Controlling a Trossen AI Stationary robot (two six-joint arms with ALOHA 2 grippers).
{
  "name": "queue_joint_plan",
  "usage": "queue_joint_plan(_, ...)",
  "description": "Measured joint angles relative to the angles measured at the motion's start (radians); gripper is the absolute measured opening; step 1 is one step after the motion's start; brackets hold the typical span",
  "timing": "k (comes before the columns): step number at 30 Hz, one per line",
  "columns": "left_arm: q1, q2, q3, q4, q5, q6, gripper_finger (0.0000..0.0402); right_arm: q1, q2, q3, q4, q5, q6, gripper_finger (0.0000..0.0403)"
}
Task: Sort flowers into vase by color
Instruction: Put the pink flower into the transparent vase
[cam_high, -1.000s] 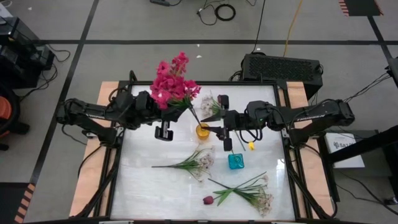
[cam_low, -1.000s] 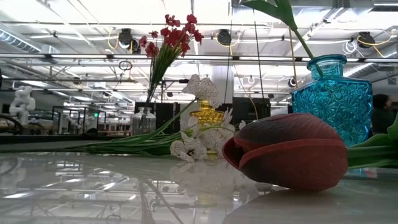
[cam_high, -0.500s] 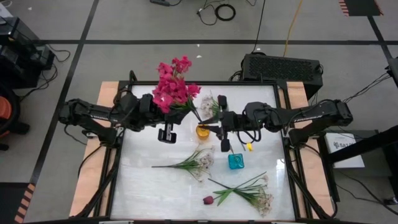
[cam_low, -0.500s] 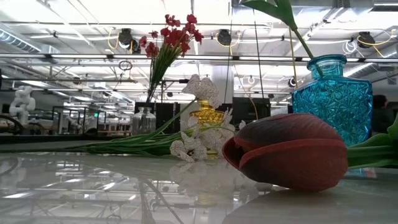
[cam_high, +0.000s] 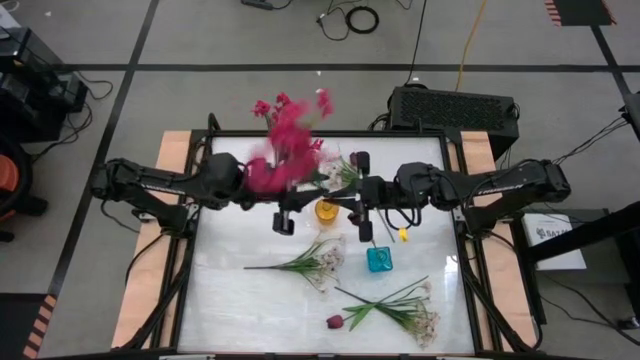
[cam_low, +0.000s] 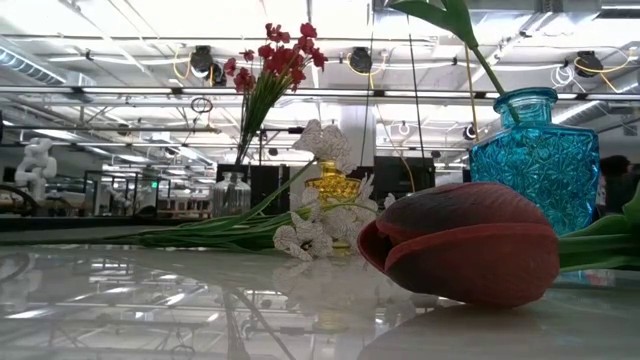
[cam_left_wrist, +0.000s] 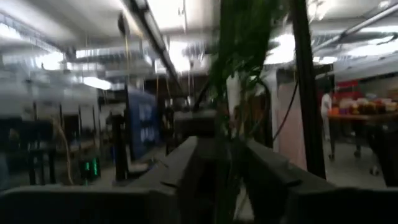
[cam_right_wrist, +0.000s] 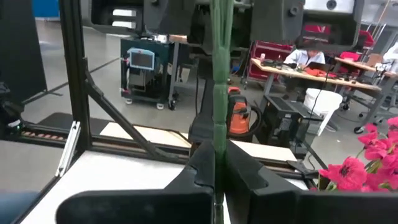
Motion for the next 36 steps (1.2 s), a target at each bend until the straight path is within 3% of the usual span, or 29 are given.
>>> queue_joint_plan(7, 0.0, -0.003, 0.002, -0.06, -0.014, -0.031, 0.0186, -0.001, 0.0, 0.0, -0.031, -0.001, 0.023, 0.0001)
queue_joint_plan(13, 0.002, -0.038, 0.002, -0.047, -0.017, -0.032, 0.0189, -0.001, 0.001, 0.0, -0.057, -0.001, 0.044, 0.0001)
queue_joint_plan(18, 0.002, -0.083, 0.002, -0.132, -0.017, -0.038, 0.0184, -0.004, 0.001, 0.005, -0.108, 0.0, 0.07, 0.0001)
queue_joint_plan(28, 0.002, -0.114, 0.002, -0.223, -0.017, -0.035, 0.0123, -0.004, 0.002, 0.023, -0.162, 0.013, 0.089, 0.0002)
queue_joint_plan(36, 0.002, -0.133, 0.002, -0.236, -0.016, -0.029, 0.0031, -0.004, 0.002, 0.023, -0.172, 0.011, 0.092, 0.0004)
